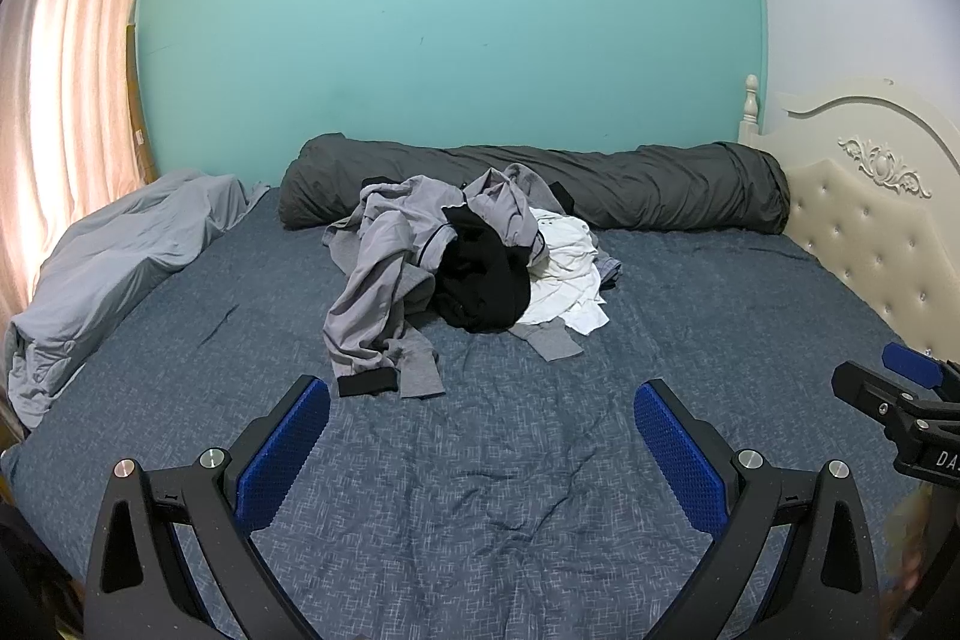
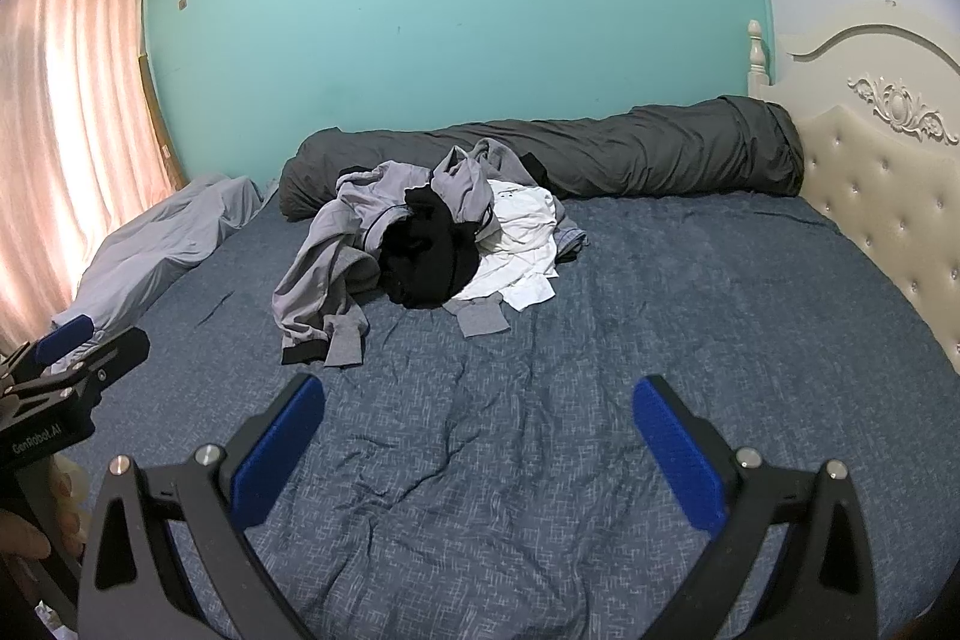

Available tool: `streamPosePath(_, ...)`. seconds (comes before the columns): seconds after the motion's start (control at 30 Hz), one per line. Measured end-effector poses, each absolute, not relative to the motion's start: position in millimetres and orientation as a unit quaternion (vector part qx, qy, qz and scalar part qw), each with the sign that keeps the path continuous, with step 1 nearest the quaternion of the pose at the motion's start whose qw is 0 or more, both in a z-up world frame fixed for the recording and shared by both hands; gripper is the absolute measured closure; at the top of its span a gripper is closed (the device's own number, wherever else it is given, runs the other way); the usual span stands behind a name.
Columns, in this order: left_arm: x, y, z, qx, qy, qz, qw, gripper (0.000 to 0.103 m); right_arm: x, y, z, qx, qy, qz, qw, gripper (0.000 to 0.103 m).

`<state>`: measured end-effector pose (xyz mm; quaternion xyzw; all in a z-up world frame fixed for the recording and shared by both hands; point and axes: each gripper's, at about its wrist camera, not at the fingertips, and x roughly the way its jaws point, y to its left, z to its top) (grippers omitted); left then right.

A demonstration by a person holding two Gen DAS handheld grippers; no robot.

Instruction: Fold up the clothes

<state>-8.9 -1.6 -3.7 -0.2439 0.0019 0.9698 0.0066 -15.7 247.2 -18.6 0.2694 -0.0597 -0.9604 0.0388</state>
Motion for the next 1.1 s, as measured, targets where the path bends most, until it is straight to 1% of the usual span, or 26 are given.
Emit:
streamPosePath(0.2,-14.5,-7.2,-8.8,-0.244,0.001,0.97,0.0,0.0,-20.2,245.2,-22.6,0.271,-0.054,-0.96,0.05,0.0)
streamPosePath(0.33,-24.1,-14.9,-16.6,-0.247,-0.001,0.969,-0.006,0.0,-31.4,245.0,-30.5,0.284,-0.065,-0.955,0.063,0.0)
streamPosePath(0.57,-56.5,-34.0,-34.3,-0.248,-0.006,0.969,-0.023,0.0,-70.9,236.5,-51.7,0.315,-0.064,-0.944,0.074,0.0)
streamPosePath(0.73,-94.7,-51.8,-56.5,-0.256,-0.019,0.966,-0.03,0.0,-112.4,226.0,-68.8,0.333,-0.061,-0.937,0.081,0.0)
streamPosePath(0.9,-144.5,-73.9,-88.5,-0.277,-0.048,0.959,-0.033,0.0,-168.2,208.6,-89.1,0.346,-0.026,-0.934,0.085,0.0)
streamPosePath(1.1,-195.1,-97.3,-119.9,-0.279,-0.079,0.956,-0.038,0.0,-245.3,198.9,-119.7,0.351,-0.014,-0.932,0.095,0.0)
